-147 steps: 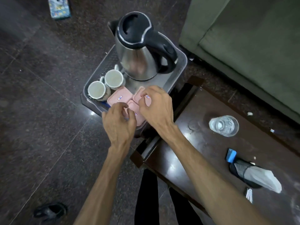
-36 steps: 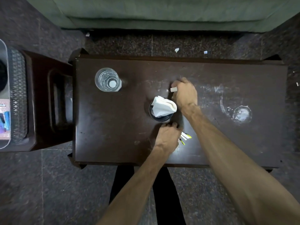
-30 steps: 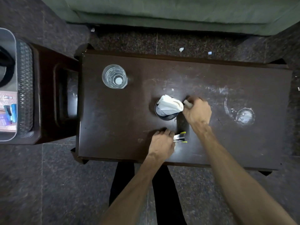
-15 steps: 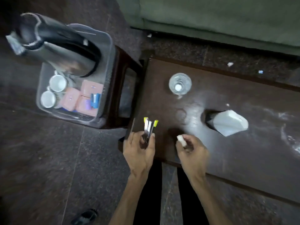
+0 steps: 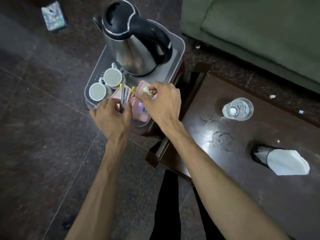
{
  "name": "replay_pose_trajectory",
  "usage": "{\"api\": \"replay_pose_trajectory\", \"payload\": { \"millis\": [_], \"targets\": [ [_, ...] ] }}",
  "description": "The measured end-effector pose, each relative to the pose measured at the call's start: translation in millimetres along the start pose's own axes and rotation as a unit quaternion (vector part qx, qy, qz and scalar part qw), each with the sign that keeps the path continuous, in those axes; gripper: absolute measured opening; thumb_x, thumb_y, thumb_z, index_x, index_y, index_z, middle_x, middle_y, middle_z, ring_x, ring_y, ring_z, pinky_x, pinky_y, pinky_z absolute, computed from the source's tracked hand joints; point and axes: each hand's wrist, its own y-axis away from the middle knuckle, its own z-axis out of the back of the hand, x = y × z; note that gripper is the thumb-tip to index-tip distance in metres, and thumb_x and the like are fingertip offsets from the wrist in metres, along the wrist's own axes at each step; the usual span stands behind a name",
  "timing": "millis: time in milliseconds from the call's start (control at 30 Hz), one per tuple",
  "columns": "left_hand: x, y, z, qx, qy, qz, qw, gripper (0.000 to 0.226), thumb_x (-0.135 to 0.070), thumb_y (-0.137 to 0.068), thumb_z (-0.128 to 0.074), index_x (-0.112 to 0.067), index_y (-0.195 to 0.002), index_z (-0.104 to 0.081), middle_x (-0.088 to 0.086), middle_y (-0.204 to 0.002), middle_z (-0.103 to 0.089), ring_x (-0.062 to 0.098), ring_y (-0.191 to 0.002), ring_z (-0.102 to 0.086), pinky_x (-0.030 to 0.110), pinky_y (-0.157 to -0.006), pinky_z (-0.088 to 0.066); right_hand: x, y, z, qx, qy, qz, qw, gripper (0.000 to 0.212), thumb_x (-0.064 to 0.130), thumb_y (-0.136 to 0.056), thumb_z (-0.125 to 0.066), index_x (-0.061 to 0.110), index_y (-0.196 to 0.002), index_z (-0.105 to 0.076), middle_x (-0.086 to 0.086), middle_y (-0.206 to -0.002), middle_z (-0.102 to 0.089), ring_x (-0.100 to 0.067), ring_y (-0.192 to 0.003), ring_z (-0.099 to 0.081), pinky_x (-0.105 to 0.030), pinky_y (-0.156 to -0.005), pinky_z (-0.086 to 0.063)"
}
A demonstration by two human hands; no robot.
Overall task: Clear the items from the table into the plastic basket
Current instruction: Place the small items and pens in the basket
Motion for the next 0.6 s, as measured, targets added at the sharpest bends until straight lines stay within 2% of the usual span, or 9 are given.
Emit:
{"api": "replay_pose_trajectory", "payload": {
  "millis": [167,300,500,600],
  "targets": [
    [17,-26,-10,0.049,-0.035,-0.003,0.998,0.035,-0.049,-0.081,-0.074,-0.014,-0.082,-0.073,0.006,-0.082,-0.071,0.031,-0.086,-0.063,0.041,-0.086,-0.032,8,-20,-31,0.007,0.061,0.028,0.998,0.027,0.038,-0.089,-0.064,0.021,-0.105,-0.075,0.000,-0.084,-0.078,-0.023,-0.092,-0.070,-0.036,-0.096,-0.042],
    [21,-25,-11,0.076,-0.036,-0.008,0.996,0.031,-0.045,-0.085,-0.070,-0.016,-0.078,-0.066,0.008,-0.084,-0.073,0.032,-0.088,-0.063,0.044,-0.090,-0.036,3,-19,-42,0.035,0.126,0.053,0.990,0.028,0.043,-0.093,-0.060,0.024,-0.106,-0.075,0.000,-0.091,-0.077,-0.024,-0.097,-0.064,-0.037,-0.097,-0.038],
    [18,-11,-1,0.064,-0.047,0.008,0.997,0.037,-0.043,-0.086,-0.070,-0.015,-0.110,-0.074,0.009,-0.106,-0.071,0.031,-0.105,-0.060,0.041,-0.091,-0.033,-6,-12,-31,0.029,0.075,0.050,0.996,0.029,0.023,-0.091,-0.058,0.018,-0.112,-0.076,-0.003,-0.106,-0.074,-0.026,-0.104,-0.060,-0.037,-0.095,-0.039],
    [12,5,4,0.017,-0.008,-0.001,1.000,0.030,-0.032,-0.087,-0.071,-0.013,-0.110,-0.074,0.008,-0.105,-0.069,0.030,-0.100,-0.059,0.039,-0.085,-0.032,-15,-4,-19,0.018,0.015,0.025,0.999,0.026,0.015,-0.088,-0.061,0.016,-0.106,-0.079,-0.003,-0.104,-0.074,-0.027,-0.101,-0.060,-0.039,-0.094,-0.043]
  ]
}}
